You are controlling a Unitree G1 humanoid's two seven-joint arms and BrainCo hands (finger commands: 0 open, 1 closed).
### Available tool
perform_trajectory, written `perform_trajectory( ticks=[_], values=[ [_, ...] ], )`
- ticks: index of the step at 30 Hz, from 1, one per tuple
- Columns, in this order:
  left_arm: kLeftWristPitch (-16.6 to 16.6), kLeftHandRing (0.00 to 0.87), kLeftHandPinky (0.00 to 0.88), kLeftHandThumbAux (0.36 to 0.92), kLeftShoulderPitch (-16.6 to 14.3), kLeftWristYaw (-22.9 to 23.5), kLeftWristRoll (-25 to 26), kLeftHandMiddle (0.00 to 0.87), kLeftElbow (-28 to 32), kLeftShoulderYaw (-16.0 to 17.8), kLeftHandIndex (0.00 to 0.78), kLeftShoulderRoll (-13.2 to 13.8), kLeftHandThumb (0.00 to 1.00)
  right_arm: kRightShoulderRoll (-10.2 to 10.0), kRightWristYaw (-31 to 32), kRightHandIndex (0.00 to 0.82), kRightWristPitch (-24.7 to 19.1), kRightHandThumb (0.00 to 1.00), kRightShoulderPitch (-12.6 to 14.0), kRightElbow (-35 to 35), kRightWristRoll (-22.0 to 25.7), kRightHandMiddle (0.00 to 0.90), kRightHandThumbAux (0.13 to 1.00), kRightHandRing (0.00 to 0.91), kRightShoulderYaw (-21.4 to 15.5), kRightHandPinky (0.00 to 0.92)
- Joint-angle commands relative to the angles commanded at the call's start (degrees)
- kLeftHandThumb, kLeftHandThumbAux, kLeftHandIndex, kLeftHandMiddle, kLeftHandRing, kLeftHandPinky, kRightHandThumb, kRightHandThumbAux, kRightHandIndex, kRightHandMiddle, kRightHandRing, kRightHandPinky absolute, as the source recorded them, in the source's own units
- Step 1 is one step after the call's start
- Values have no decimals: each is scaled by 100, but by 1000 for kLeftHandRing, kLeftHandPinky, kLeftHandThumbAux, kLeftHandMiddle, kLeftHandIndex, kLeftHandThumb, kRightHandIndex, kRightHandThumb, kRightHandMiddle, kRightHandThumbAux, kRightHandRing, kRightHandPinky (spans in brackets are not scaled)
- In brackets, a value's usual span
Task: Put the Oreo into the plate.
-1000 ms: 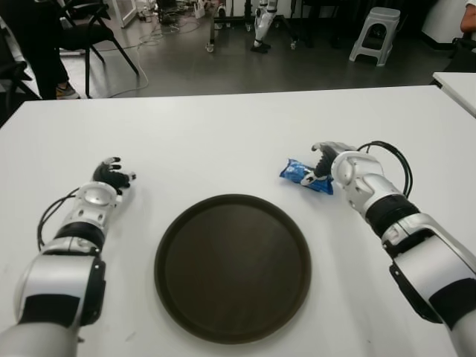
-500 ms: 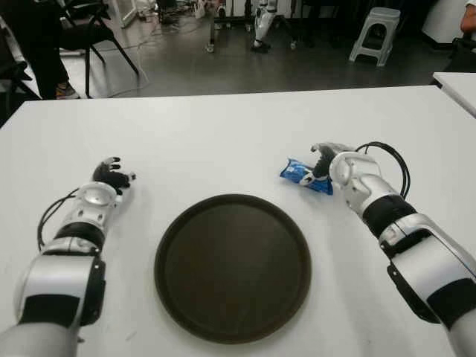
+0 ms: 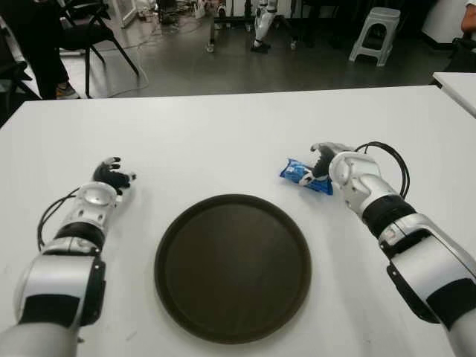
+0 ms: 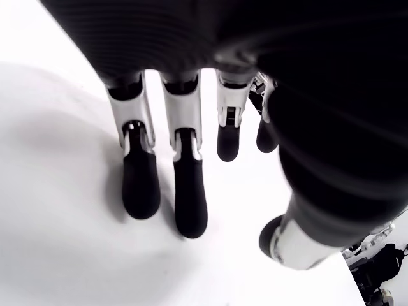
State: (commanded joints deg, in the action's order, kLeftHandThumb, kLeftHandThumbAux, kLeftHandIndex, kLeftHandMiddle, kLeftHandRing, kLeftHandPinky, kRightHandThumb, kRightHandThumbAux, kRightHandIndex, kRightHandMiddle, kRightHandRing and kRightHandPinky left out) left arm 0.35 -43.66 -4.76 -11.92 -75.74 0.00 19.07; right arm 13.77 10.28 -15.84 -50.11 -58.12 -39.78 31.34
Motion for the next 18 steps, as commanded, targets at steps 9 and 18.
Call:
perform_trajectory(
  ticks=[9, 18],
  values=[
    [23, 186, 205, 759, -13, 53, 73, 154, 16, 61, 114, -14, 165, -31, 122, 0, -50, 0, -8, 142, -3, 0, 651, 0, 33, 0],
    [3, 190, 233, 760, -4, 31, 140, 155, 9, 159, 117, -21, 207, -37, 381, 0, -125, 0, 13, 383, -35, 0, 656, 0, 91, 0]
  ],
)
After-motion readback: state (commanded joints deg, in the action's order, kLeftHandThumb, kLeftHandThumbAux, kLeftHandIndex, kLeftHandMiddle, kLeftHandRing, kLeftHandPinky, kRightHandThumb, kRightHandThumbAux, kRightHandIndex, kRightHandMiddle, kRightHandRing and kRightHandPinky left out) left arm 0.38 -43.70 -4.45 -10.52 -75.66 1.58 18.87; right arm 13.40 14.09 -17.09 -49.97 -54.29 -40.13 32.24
